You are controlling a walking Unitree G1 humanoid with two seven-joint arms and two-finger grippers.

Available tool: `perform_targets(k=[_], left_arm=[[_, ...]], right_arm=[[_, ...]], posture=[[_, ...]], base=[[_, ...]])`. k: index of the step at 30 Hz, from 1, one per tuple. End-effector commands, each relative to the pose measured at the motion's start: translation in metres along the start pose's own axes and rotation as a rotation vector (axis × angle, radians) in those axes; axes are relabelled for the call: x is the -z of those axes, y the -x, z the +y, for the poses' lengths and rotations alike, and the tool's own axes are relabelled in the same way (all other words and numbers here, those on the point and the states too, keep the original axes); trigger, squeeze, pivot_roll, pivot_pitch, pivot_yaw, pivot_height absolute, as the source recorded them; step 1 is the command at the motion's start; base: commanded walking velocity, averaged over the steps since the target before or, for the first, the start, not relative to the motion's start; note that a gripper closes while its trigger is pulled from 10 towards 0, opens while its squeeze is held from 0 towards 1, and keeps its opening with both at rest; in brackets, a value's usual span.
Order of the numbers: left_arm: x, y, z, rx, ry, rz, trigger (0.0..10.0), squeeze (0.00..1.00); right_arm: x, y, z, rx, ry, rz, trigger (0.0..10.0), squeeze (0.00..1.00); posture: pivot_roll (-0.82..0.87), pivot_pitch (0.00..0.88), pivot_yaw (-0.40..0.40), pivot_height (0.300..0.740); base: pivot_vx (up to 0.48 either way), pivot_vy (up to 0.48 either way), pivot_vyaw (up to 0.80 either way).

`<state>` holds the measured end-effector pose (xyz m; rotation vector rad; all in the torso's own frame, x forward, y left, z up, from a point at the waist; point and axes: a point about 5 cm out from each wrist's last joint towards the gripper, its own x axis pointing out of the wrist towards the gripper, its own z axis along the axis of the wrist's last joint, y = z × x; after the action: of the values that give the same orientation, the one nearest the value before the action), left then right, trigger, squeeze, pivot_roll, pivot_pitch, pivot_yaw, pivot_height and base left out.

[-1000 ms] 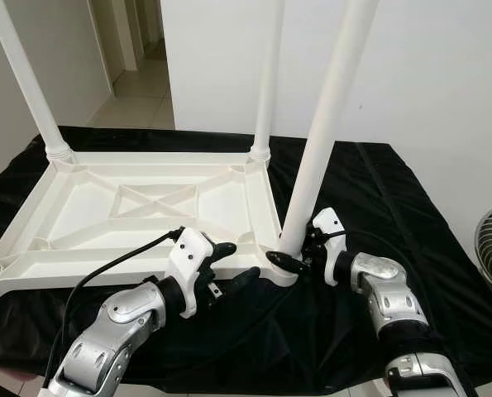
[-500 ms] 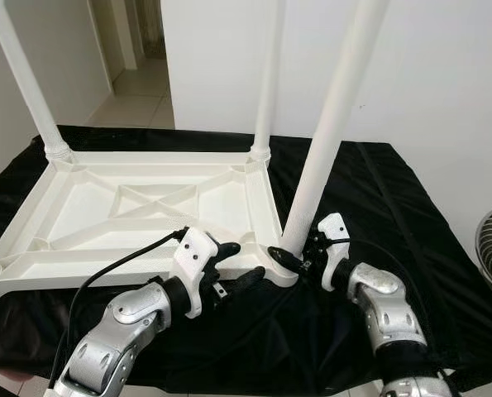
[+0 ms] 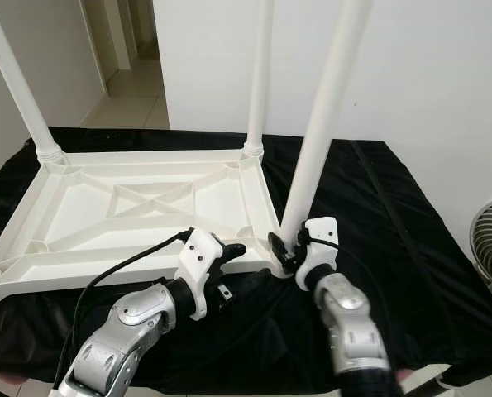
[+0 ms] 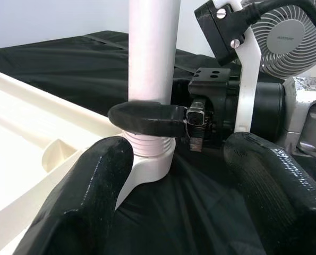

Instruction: Building children table

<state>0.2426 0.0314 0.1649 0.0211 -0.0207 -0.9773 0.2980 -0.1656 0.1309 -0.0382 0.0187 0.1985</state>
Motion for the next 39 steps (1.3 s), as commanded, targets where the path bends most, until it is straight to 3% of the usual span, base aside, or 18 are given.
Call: perform_targets(k=[1, 3, 4, 5, 7, 8, 12, 13, 14, 15, 20, 24, 25, 26, 32, 39], left_arm=[[0.0, 0.001, 0.002, -0.065, 0.007, 0.004, 10.0, 0.0], [0.001, 0.001, 0.002, -0.069, 0.011, 0.005, 10.0, 0.0], [0.001, 0.001, 0.002, -0.069, 0.011, 0.005, 10.0, 0.0], [0.001, 0.001, 0.003, -0.073, 0.011, 0.004, 10.0, 0.0], [0.001, 0.001, 0.003, -0.073, 0.011, 0.004, 10.0, 0.0], [0.001, 0.001, 0.003, -0.076, 0.011, 0.003, 10.0, 0.0], [0.002, 0.001, 0.003, -0.08, 0.011, 0.003, 10.0, 0.0], [0.002, 0.001, 0.004, -0.083, 0.011, 0.003, 10.0, 0.0], [0.002, 0.001, 0.004, -0.083, 0.011, 0.003, 10.0, 0.0], [0.002, 0.001, 0.004, -0.087, 0.011, 0.002, 10.0, 0.0], [0.002, 0.001, 0.005, -0.091, 0.012, 0.001, 10.0, 0.0], [0.001, 0.001, 0.005, -0.096, 0.008, -0.004, 10.0, 0.0], [0.001, 0.001, 0.005, -0.096, 0.008, -0.004, 10.0, 0.0], [0.0, 0.002, 0.005, -0.1, 0.007, -0.004, 10.0, 0.0], [0.003, 0.004, 0.007, -0.106, 0.002, 0.01, 10.0, 0.0], [0.008, 0.006, 0.009, -0.112, 0.0, 0.027, 10.0, 0.0]], right_arm=[[0.018, 0.007, -0.01, 0.11, 0.011, 0.099, 10.0, 0.0], [0.018, 0.012, 0.008, 0.296, -0.019, 0.106, 10.0, 0.0], [0.018, 0.012, 0.008, 0.296, -0.019, 0.106, 10.0, 0.0], [0.016, 0.012, 0.021, 0.294, -0.036, 0.101, 10.0, 0.0], [0.016, 0.012, 0.021, 0.294, -0.036, 0.101, 10.0, 0.0], [0.012, 0.011, 0.031, 0.257, -0.042, 0.081, 10.0, 0.0], [0.008, 0.011, 0.032, 0.236, -0.057, 0.061, 10.0, 0.0], [0.005, 0.011, 0.031, 0.214, -0.068, 0.049, 10.0, 0.5], [0.005, 0.011, 0.031, 0.214, -0.068, 0.049, 10.0, 0.5], [0.003, 0.011, 0.031, 0.177, -0.084, 0.034, 10.0, 1.0], [-0.001, 0.011, 0.033, 0.106, -0.11, 0.015, 10.0, 1.0], [-0.011, 0.015, 0.016, -0.098, -0.128, -0.05, 10.0, 1.0], [-0.011, 0.015, 0.016, -0.098, -0.128, -0.05, 10.0, 1.0], [-0.012, 0.018, 0.01, -0.175, -0.112, -0.049, 10.0, 0.0], [-0.011, 0.028, -0.015, -0.464, 0.018, -0.006, 10.0, 0.0], [-0.007, 0.019, -0.031, -0.592, 0.096, 0.054, 10.0, 0.0]], posture=[[-0.05, 0.055, -0.007, 0.74], [-0.05, 0.055, -0.014, 0.74], [-0.05, 0.055, -0.014, 0.74], [-0.05, 0.054, -0.018, 0.74], [-0.05, 0.054, -0.018, 0.74], [-0.06, 0.054, -0.019, 0.74], [-0.06, 0.052, -0.024, 0.74], [-0.06, 0.051, -0.026, 0.74], [-0.06, 0.051, -0.026, 0.74], [-0.06, 0.05, -0.028, 0.74], [-0.05, 0.046, -0.033, 0.74], [-0.04, 0.039, -0.037, 0.74], [-0.04, 0.039, -0.037, 0.74], [-0.04, 0.039, -0.037, 0.74], [-0.03, 0.026, -0.034, 0.74], [-0.03, 0.016, -0.032, 0.74]], base=[[0.0, 0.0, 0.0], [0.0, 0.0, 0.0], [0.0, 0.0, 0.0], [0.0, 0.0, 0.0], [0.0, 0.0, 0.0], [0.0, 0.0, 0.0], [0.0, 0.0, 0.0], [0.0, 0.0, 0.0], [0.0, 0.0, 0.0], [0.0, 0.0, 0.0], [0.0, 0.0, 0.0], [0.0, 0.0, 0.0], [0.0, 0.0, 0.0], [0.0, 0.0, 0.0], [0.0, 0.0, 0.0], [0.0, 0.0, 0.0]])
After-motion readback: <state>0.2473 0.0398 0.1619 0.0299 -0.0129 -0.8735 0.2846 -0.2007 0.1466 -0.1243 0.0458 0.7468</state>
